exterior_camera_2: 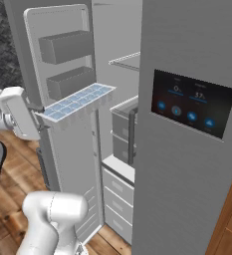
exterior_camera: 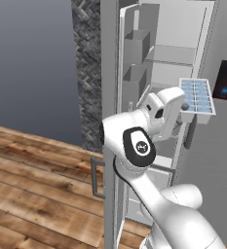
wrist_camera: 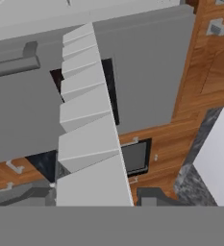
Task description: The ice cube tray has been filled with water. Take the tray and place it in the freezer to make ice. Close the freezer door after placing the tray.
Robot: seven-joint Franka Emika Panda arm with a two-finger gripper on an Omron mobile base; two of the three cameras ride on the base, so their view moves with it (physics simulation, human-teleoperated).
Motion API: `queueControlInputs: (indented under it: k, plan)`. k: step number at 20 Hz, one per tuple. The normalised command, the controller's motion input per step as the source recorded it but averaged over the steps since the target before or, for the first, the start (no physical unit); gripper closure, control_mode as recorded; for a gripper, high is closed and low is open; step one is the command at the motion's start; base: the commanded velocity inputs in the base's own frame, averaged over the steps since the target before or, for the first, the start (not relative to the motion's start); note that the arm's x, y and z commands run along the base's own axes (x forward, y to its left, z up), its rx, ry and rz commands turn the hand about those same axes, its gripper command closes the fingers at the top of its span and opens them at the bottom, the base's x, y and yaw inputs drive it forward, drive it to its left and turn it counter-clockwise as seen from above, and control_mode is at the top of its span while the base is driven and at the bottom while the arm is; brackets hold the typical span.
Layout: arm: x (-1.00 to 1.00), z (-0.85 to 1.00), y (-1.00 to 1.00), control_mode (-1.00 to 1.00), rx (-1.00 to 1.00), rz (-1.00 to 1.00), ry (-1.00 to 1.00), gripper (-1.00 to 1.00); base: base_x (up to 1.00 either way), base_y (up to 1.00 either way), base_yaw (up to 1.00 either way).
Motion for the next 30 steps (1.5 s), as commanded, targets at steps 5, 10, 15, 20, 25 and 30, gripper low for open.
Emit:
queueControlInputs:
  k: [5, 10, 15, 20, 25, 30]
  plan:
    - [0.04, 0.18, 0.00, -1.00, 0.00, 0.00, -0.01, 1.00, 0.00, 0.00, 0.00]
    - [0.08, 0.08, 0.00, -1.00, 0.00, 0.00, -0.04, 1.00, 0.00, 0.00, 0.00]
    - [0.22, 0.10, -0.01, -1.00, 0.00, 0.00, -0.04, 1.00, 0.00, 0.00, 0.00]
    - [0.34, 0.17, -0.12, -1.00, 0.00, 0.00, -0.05, 1.00, 0.00, 0.00, 0.00]
    - [0.18, 0.22, -0.16, -1.00, 0.00, 0.00, -0.05, 1.00, 0.00, 0.00, 0.00]
    - [0.10, 0.27, -0.18, -1.00, 0.00, 0.00, 0.00, 1.00, 0.00, 0.00, 0.00]
